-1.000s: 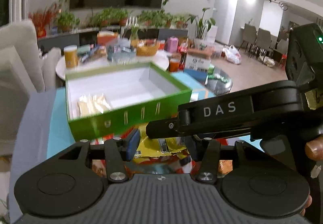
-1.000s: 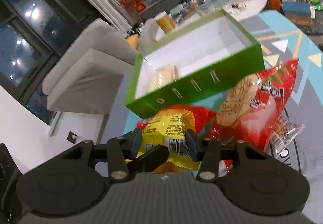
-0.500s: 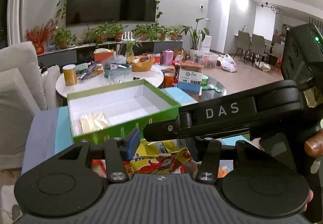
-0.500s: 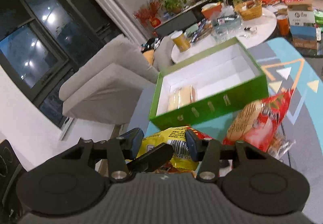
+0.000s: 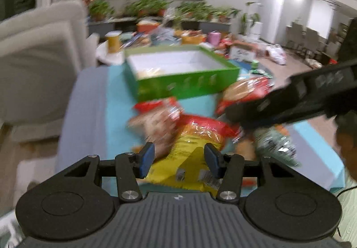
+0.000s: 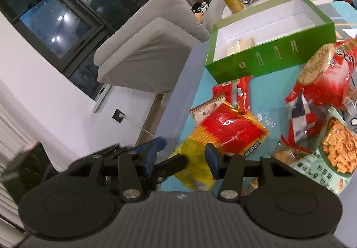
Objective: Organize snacks
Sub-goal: 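Grasp the red-and-yellow chip bag with the left tool and lift it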
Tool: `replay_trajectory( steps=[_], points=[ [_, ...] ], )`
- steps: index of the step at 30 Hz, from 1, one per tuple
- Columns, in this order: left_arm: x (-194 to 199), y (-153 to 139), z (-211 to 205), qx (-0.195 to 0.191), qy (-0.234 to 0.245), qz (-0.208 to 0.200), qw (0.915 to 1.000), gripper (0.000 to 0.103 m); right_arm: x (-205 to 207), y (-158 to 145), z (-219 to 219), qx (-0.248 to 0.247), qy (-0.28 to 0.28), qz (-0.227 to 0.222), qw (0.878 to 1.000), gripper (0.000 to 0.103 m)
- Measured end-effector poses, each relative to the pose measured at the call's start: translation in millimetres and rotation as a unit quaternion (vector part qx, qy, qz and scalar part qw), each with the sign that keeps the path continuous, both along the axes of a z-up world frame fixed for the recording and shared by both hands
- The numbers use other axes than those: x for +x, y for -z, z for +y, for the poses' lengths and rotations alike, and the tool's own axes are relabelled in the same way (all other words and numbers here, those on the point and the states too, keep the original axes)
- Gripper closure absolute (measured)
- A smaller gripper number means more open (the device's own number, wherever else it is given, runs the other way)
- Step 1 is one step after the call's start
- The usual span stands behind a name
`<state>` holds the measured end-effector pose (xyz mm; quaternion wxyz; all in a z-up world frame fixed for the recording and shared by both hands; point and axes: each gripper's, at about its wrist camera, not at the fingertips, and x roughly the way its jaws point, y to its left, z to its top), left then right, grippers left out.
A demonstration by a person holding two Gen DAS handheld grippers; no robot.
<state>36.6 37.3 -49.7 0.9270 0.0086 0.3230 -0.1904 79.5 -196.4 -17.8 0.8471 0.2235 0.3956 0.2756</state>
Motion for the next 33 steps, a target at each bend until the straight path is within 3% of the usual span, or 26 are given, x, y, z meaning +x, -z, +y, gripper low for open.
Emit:
replay_trajectory(
  steps=[3, 8, 13, 17, 23, 29, 33],
  points=[
    [-1, 8, 19, -0.011, -0.026, 0.019, 0.9994, 0.057, -1, -2, 0, -0.031, 0.016, -0.016, 0.999, 0.048],
    [-6, 12, 33, -0.028, -0.042, 0.033, 0.9982, 0.056, 1, 8, 16, -0.082, -0.009, -0.026, 0.996, 0.048],
    [-14, 12, 32, -0.041, -0.026, 0.033, 0.9982, 0.055, 6, 19, 24, -0.130, -0.010, -0.049, 0.990, 0.047],
    [-14, 19, 21, -0.029, -0.001, 0.043, 0.9987, 0.053, 9, 31, 37, -0.167, -0.040, -0.035, 0.984, 0.046],
    [-6, 44, 9, -0.022, -0.008, 0.082, 0.9964, 0.048, 2, 44, 43, -0.196, -0.044, -0.031, 0.979, 0.044],
    [-6, 44, 12, -0.018, -0.014, 0.088, 0.9959, 0.048, -1, 45, 51, -0.213, -0.033, -0.041, 0.976, 0.043],
    [-9, 28, 23, -0.009, -0.032, 0.052, 0.9981, 0.048, -14, 31, 41, -0.200, -0.012, -0.052, 0.978, 0.043]
  ],
)
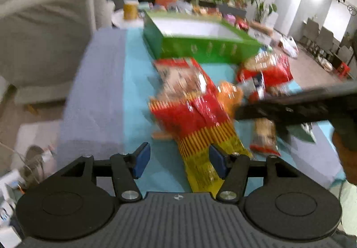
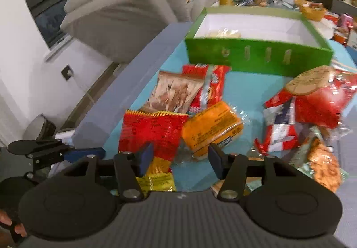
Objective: Organize snacks
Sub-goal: 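Grasp the red-and-yellow chip bag with the left tool and lift it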
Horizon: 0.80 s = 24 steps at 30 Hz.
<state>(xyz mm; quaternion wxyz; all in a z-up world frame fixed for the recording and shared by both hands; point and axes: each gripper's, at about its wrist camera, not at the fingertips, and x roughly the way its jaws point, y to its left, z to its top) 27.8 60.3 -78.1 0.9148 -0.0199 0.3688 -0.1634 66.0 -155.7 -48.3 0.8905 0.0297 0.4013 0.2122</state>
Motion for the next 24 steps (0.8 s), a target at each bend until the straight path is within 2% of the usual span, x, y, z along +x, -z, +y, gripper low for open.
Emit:
replay_trajectory(
  steps=[3, 6, 10, 12, 14, 16, 21, 24],
  points=[
    [11, -14, 9, 0.000, -0.015, -0.030, 0.9994, 0.048, -15, -3, -10, 0.028, -0.013, 0.016, 0.999, 0.043],
    [33, -22, 8, -0.010, -0.011, -0.053, 0.9985, 0.048, -29, 3, -6, 0.028, -0.030, 0.036, 0.999, 0.043],
    [61, -16, -6, -0.003, 0.000, -0.041, 0.9992, 0.048, -38, 17, 11, 0.014, -0.045, 0.057, 0.997, 0.042],
    [68, -8, -12, 0.006, 0.011, -0.028, 0.9995, 0.048, -36, 26, 18, -0.005, -0.032, 0.069, 0.997, 0.042],
    [68, -1, -14, 0.011, 0.010, -0.012, 0.9998, 0.048, -33, 33, 18, -0.025, -0.014, 0.066, 0.997, 0.042],
    [60, 2, -9, 0.001, 0.005, -0.015, 0.9999, 0.048, -28, 36, 10, -0.034, 0.011, 0.061, 0.997, 0.043],
    [34, 1, 12, -0.015, -0.003, 0.001, 0.9999, 0.048, -20, 32, -17, 0.001, 0.062, 0.056, 0.996, 0.043],
    [17, 2, 22, -0.025, -0.008, 0.012, 0.9996, 0.047, -19, 29, -24, 0.023, 0.071, 0.054, 0.996, 0.043]
  ],
)
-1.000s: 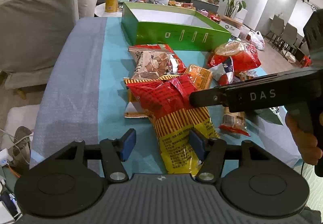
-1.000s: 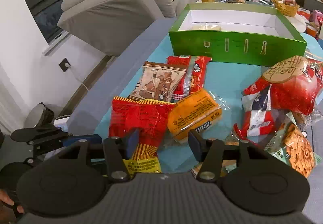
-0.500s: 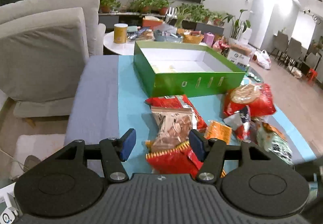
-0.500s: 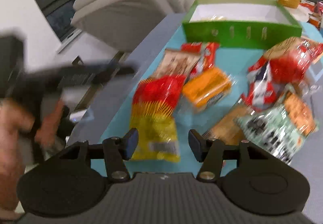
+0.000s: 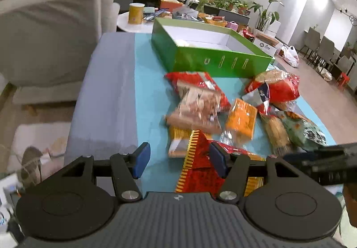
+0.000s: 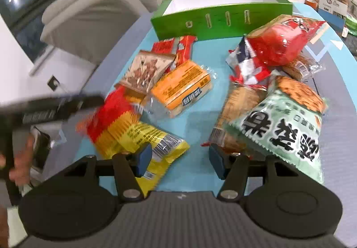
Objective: Organize snacks
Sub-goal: 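Grasp the red-and-yellow chip bag with the left tool and lift it, then carry the chip bag into the green box and open the left tool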
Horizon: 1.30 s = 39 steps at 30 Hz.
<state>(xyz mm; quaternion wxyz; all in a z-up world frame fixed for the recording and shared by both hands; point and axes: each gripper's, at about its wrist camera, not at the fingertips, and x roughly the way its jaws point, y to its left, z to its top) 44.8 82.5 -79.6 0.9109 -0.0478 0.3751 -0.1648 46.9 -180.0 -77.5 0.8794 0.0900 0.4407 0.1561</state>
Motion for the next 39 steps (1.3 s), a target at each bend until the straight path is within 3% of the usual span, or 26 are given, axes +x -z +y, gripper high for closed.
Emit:
replay_trajectory(
  steps=[8, 12, 16, 22, 27, 30, 39],
  points=[
    [-26, 0, 11, -0.021, -0.001, 0.023, 0.9995, 0.047, -11, -2, 2, 0.061, -0.041, 0.020, 0.997, 0.042],
    [-28, 0, 10, -0.041, 0.015, 0.024, 0.9987, 0.044, -4, 6, 5, 0.070, -0.029, 0.031, 0.997, 0.042],
    [-25, 8, -3, -0.031, 0.043, 0.030, 0.9982, 0.040, -4, 8, 5, 0.070, -0.020, 0.035, 0.997, 0.042],
    [-20, 25, 4, -0.063, 0.022, 0.054, 0.9963, 0.038, -2, 9, 4, 0.080, -0.022, 0.037, 0.996, 0.042],
    [-27, 21, -3, -0.042, 0.042, 0.026, 0.9979, 0.053, 3, 13, 9, 0.096, -0.034, 0.034, 0.994, 0.042],
    [-31, 17, -10, -0.018, 0.042, 0.010, 0.9989, 0.053, 0, 9, 17, 0.070, -0.039, 0.019, 0.997, 0.043],
    [-35, -6, -13, -0.030, 0.035, -0.019, 0.9987, 0.055, -6, -11, 14, 0.063, -0.041, -0.019, 0.997, 0.043]
  ],
)
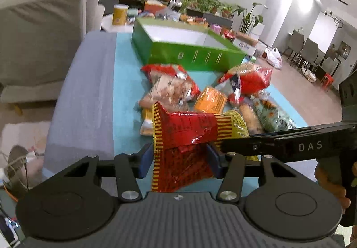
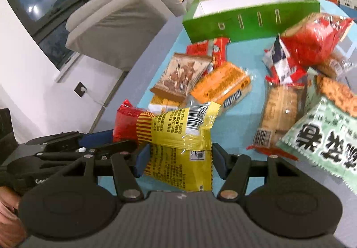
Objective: Organize snacks
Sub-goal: 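Carry the chip bag into the green box and open the left tool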
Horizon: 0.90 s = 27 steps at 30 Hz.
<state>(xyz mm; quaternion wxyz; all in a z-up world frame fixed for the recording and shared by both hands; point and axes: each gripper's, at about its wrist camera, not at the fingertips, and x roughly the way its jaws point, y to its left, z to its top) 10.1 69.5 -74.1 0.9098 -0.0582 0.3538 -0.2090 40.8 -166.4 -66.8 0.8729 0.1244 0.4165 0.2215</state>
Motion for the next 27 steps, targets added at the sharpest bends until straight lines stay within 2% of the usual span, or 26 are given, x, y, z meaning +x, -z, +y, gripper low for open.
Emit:
replay_trajectory(
  steps=[8, 13, 27],
  points=[
    [18, -33, -10, -0.019, -0.001, -0.042, 0.9989, 0.055, 11, -31, -12, 0.012, 0.011, -0.048, 0.999, 0.043],
    [40, -52, -26, -0.017, 0.005, -0.075, 0.9970, 0.055, 28, -50, -24, 0.014, 0.023, -0.078, 0.997, 0.043],
    [117, -80, -73, -0.026, 0.009, -0.112, 0.9933, 0.055, 98, -73, -69, 0.051, 0.056, -0.112, 0.991, 0.043]
  ],
)
